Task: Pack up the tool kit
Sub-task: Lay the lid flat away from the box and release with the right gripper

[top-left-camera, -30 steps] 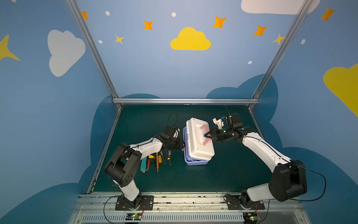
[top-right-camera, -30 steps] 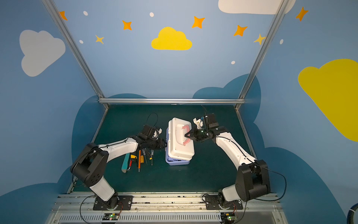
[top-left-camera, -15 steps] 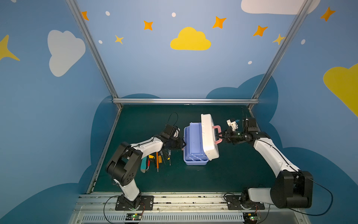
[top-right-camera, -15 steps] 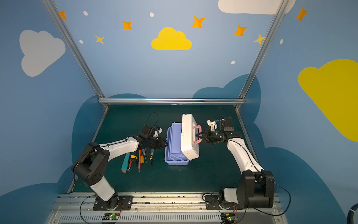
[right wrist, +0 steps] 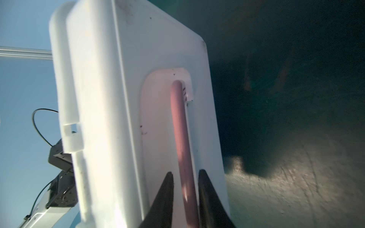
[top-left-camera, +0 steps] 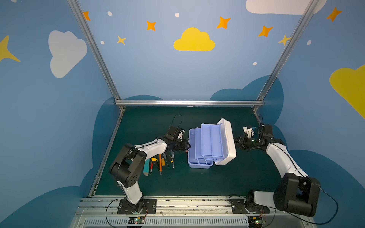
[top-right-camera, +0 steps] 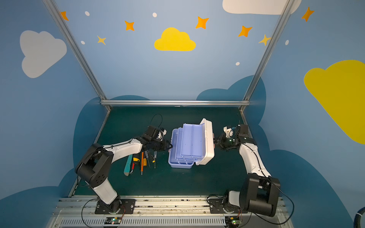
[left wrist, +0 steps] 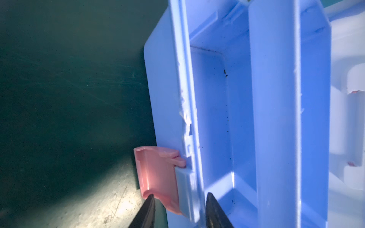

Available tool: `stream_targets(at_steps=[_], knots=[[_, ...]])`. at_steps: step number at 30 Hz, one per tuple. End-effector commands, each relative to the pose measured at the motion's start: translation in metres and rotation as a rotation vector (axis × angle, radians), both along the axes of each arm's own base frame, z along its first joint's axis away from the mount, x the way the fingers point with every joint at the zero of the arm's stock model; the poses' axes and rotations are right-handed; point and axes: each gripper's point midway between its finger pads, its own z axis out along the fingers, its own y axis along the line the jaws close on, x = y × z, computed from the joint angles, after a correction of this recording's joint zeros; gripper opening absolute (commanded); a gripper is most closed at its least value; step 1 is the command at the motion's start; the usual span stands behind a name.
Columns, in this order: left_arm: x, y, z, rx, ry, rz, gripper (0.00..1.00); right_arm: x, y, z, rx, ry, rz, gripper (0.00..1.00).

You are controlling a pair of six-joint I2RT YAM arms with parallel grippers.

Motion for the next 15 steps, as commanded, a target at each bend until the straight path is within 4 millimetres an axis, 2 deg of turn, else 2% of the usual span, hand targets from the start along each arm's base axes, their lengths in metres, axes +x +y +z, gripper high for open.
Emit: stream_targets(at_steps=[1,3,10,12,15], knots=[[-0.008,0.006,-0.018,0.047,0.047,-0.014,0.42,-0.002,-0.011,0.018,-0.082,-0.043,-0.012,0.33],[-0.008,0.004,-0.017,0.041,0.047,-0.018,0.42,-0.004,-0.019,0.023,-0.135,-0.046,-0.033,0.40],[-0.006,-0.001,-0.014,0.013,0.044,-0.016,0.43,-0.012,-0.040,0.055,-0.267,-0.107,-0.088,0.43],[-0.006,-0.002,-0.013,-0.003,0.043,-0.014,0.43,-0.014,-0.041,0.065,-0.290,-0.155,-0.083,0.44],[-0.007,-0.004,-0.012,-0.011,0.039,-0.018,0.43,-0.016,-0.032,0.078,-0.328,-0.270,-0.039,0.44]])
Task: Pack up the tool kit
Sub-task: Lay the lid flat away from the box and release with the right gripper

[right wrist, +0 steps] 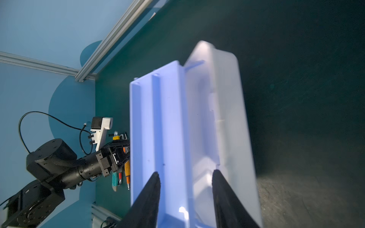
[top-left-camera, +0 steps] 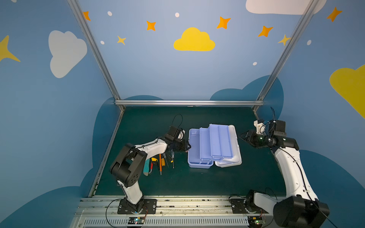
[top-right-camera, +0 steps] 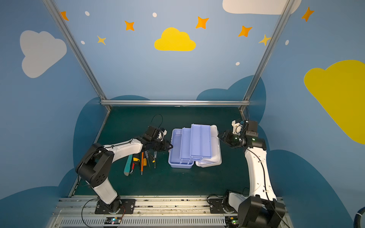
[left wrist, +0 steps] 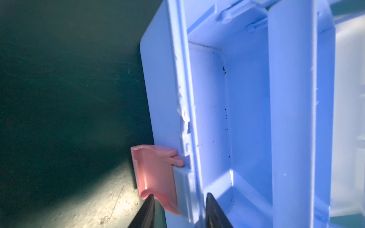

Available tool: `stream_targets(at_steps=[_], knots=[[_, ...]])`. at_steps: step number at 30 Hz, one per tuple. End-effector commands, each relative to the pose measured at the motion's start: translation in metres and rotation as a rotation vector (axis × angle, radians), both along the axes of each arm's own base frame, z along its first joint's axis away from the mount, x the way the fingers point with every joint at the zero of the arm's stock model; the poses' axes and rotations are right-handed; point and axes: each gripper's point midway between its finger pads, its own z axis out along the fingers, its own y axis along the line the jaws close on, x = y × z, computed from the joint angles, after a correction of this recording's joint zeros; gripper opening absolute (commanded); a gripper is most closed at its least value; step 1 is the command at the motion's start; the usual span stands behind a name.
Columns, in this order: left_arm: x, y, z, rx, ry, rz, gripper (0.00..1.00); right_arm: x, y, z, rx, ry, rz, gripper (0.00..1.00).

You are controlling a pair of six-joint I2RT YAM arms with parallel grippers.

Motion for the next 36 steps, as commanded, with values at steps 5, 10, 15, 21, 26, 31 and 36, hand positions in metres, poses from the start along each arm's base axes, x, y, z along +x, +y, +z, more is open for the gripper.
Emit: stream_targets(at_steps=[5,10,15,21,26,31,36], knots=[[-0.005,-0.002,-0.014,-0.002,0.028,-0.010,0.43,-0.010,0.019,-0.005,-0.226,-0.044,0.053,0.44],[-0.007,-0.006,-0.011,-0.021,0.022,-0.020,0.44,-0.006,0.031,-0.022,-0.325,0.007,0.110,0.44],[-0.012,-0.012,-0.007,-0.036,0.003,-0.034,0.45,0.009,0.046,-0.041,-0.353,0.036,0.172,0.46],[-0.020,-0.018,-0.005,-0.047,-0.010,-0.054,0.46,0.031,0.060,-0.058,-0.350,0.050,0.217,0.49],[-0.026,-0.021,-0.002,-0.044,-0.023,-0.074,0.48,0.047,0.066,-0.067,-0.347,0.069,0.237,0.49],[-0.026,-0.019,0.001,-0.033,-0.036,-0.074,0.48,0.061,0.078,-0.076,-0.320,0.120,0.272,0.49],[-0.025,-0.018,-0.001,-0.025,-0.049,-0.081,0.49,0.076,0.088,-0.080,-0.285,0.204,0.283,0.48]])
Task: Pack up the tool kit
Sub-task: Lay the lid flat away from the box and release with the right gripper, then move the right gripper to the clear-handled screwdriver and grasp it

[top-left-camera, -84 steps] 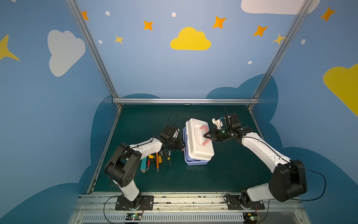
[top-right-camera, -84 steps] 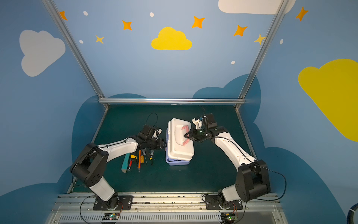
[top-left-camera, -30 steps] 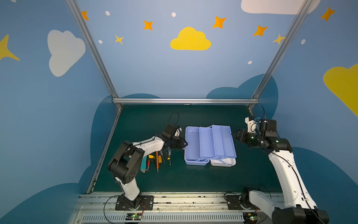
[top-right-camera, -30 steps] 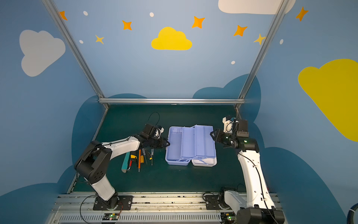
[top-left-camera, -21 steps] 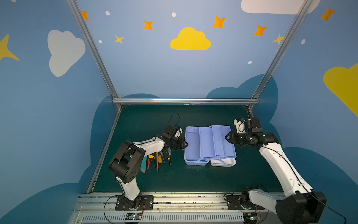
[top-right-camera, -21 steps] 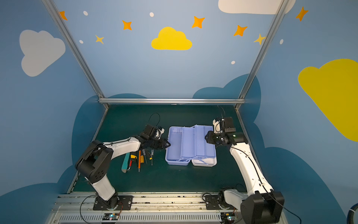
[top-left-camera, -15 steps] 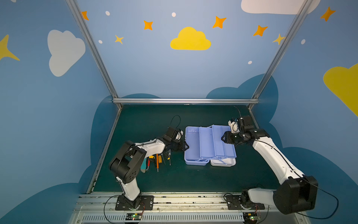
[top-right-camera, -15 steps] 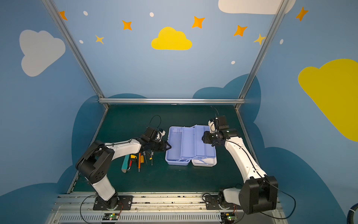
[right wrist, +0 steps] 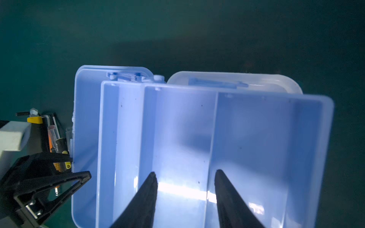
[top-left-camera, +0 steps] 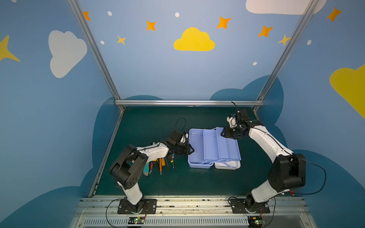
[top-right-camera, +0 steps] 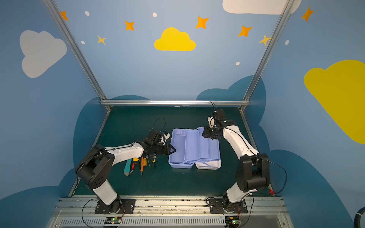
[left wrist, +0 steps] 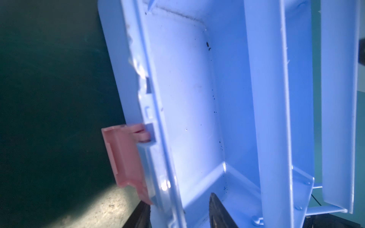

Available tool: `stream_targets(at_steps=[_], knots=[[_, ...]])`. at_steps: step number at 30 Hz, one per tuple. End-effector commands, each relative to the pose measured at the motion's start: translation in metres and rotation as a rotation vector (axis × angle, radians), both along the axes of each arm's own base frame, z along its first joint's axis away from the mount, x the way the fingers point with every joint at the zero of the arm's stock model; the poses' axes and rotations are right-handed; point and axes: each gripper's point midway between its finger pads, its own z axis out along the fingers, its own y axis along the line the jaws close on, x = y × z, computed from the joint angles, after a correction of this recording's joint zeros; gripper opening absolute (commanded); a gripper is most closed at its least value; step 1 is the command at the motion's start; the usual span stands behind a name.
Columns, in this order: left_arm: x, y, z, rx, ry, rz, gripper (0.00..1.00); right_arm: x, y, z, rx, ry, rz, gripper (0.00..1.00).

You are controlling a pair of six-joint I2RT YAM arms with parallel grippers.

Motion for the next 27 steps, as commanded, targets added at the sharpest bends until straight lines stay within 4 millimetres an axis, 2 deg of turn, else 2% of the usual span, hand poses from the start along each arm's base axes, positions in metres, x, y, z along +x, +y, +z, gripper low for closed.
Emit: stream_targets(at_steps=[1,7,13,18,20,23,25,27], knots=[[0.000,0.001,0.003,0.007,-0.029,-0.017,0.48,0.004,0.012,0.003,0.032,0.052,0.021,0.47],[0.005,-0.004,0.008,-0.014,-0.047,-0.014,0.49,0.023,0.035,0.003,0.076,0.044,0.064,0.47],[0.015,-0.008,0.009,-0.002,-0.061,-0.015,0.51,0.043,0.035,0.010,0.060,0.004,0.059,0.47],[0.023,-0.003,0.014,0.033,-0.089,0.012,0.58,0.048,0.037,0.034,0.044,-0.031,0.071,0.47],[0.025,0.009,0.017,0.080,-0.104,0.049,0.63,0.045,0.036,0.043,0.022,-0.048,0.065,0.47],[0.025,0.031,0.026,0.130,-0.138,0.110,0.65,0.030,0.045,0.059,-0.022,-0.087,0.088,0.47],[0.026,0.050,0.037,0.148,-0.168,0.160,0.66,0.017,0.061,0.066,-0.037,-0.116,0.128,0.47],[0.028,0.075,0.050,0.178,-0.205,0.232,0.70,0.002,0.088,0.071,-0.014,-0.144,0.178,0.47]])
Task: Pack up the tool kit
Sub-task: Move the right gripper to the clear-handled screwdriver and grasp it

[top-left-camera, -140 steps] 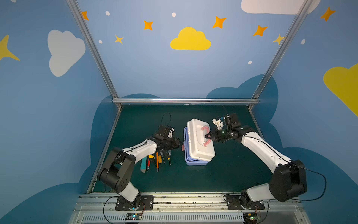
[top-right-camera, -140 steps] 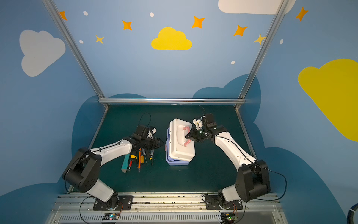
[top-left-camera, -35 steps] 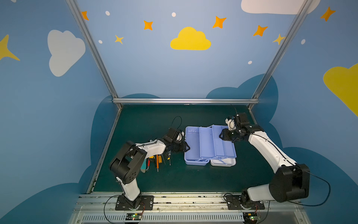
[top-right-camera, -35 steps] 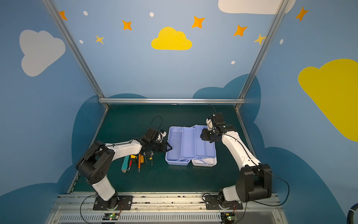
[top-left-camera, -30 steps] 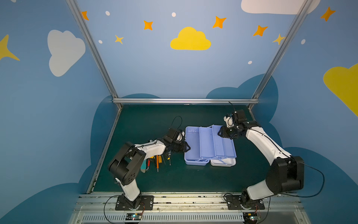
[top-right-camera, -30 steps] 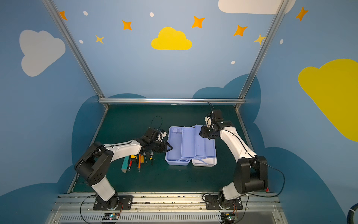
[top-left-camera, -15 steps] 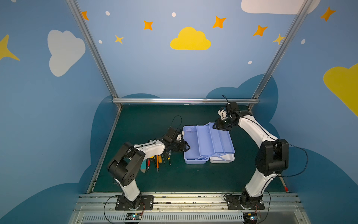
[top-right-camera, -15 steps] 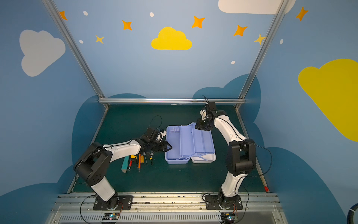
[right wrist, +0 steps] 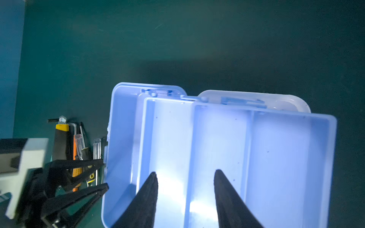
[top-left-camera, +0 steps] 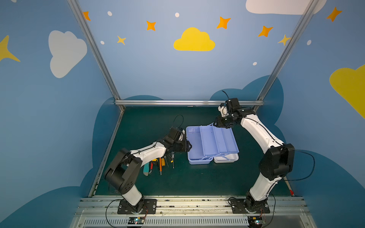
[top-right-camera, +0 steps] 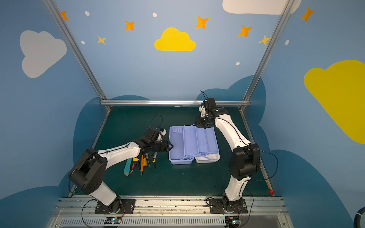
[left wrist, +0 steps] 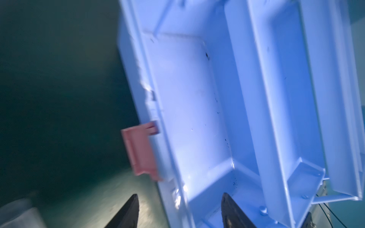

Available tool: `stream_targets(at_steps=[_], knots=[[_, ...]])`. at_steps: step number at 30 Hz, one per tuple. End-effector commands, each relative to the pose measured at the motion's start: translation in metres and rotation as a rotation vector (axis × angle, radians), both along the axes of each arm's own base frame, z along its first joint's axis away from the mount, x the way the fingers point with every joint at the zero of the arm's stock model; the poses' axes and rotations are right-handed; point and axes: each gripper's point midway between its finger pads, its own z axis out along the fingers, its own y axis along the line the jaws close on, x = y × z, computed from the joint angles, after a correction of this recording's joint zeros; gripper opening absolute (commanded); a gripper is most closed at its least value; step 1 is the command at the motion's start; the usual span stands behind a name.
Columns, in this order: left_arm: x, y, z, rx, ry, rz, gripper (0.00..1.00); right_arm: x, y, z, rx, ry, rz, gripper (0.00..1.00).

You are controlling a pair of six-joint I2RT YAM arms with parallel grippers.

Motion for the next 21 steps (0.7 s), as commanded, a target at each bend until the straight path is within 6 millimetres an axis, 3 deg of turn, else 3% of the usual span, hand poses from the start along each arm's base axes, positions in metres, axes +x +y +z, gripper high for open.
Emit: stream_targets(at_steps=[1,5,9,12,15,21], knots=[[0.007,0.049,0.024,0.086,-0.089,0.138,0.72,-0.034,0.039,0.019,0.019,-0.047,0.088,0.47],[0.001,0.121,0.040,0.212,-0.175,0.366,0.83,-0.077,0.124,0.016,0.141,-0.057,0.254,0.46],[-0.013,0.186,0.043,0.290,-0.226,0.556,0.96,-0.110,0.186,-0.013,0.080,-0.025,0.369,0.46],[-0.027,0.223,0.036,0.271,-0.186,0.697,1.00,-0.125,0.213,-0.043,0.019,0.105,0.374,0.45],[-0.039,0.246,0.027,0.205,-0.120,0.810,1.00,-0.131,0.227,-0.069,-0.101,0.179,0.375,0.45],[-0.062,0.263,0.011,0.161,-0.093,0.891,1.00,-0.133,0.241,-0.111,-0.283,0.225,0.387,0.45]])
